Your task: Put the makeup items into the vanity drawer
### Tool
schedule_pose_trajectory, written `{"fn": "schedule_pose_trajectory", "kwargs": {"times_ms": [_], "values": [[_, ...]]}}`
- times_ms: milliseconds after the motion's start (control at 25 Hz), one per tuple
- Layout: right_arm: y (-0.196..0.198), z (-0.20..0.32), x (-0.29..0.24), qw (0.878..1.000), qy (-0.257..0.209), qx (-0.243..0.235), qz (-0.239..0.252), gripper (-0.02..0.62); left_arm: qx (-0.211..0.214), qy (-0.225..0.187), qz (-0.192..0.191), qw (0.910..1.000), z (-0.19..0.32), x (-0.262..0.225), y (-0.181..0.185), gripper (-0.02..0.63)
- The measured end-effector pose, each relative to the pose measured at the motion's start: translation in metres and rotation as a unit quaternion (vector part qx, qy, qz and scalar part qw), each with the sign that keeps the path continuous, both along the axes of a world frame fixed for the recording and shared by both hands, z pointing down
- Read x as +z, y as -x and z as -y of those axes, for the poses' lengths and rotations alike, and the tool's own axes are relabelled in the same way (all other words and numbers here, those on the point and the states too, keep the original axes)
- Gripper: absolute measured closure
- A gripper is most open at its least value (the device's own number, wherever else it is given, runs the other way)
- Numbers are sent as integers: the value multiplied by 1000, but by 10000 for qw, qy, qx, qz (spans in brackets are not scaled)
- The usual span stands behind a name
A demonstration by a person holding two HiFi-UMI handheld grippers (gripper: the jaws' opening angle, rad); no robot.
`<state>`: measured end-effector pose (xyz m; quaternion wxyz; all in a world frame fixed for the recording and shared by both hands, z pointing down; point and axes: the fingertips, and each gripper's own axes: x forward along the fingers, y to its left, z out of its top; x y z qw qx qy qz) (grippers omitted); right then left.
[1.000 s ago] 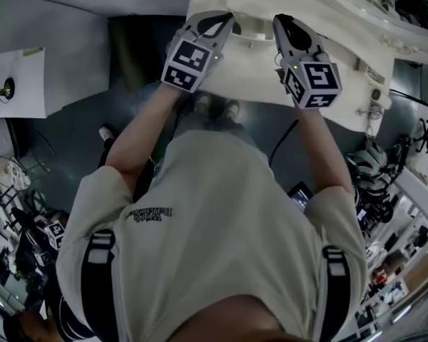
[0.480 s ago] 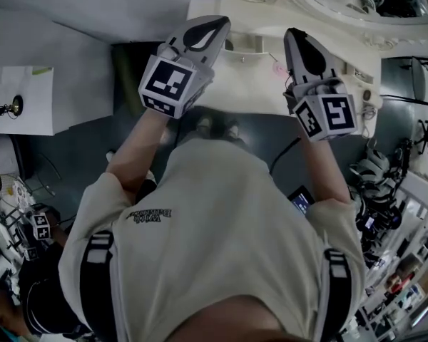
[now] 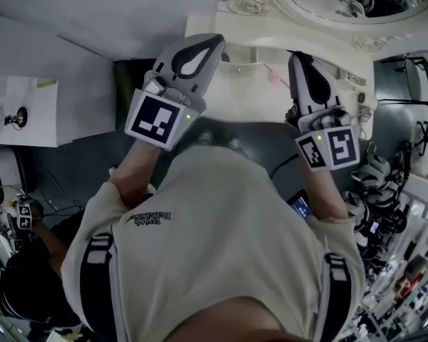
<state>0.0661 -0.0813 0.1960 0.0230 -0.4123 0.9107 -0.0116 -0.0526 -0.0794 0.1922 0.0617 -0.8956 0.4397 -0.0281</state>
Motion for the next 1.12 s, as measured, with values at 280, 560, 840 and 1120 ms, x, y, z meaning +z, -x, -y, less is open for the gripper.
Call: {"fn": "schedule_pose_trajectory", "kwargs": {"times_ms": [280,560,840,1120], "values": [[0,-19,-2,9999,-104,-12,-95,589,7,145,54,9999,-20,10,1,592],[0,-32,-1,9999,-94,-45,-15,589,-35,64,-17,10000,-31,6,-1,592],[0,-38,-1,9999,-89,-52,-23,589,-31,6,-60,10000,-38,4,-1,592],[-3,-41,5,10000,-40,-21,-41,589,-66,-57,-72,9999,-44,6,-3,592]]}}
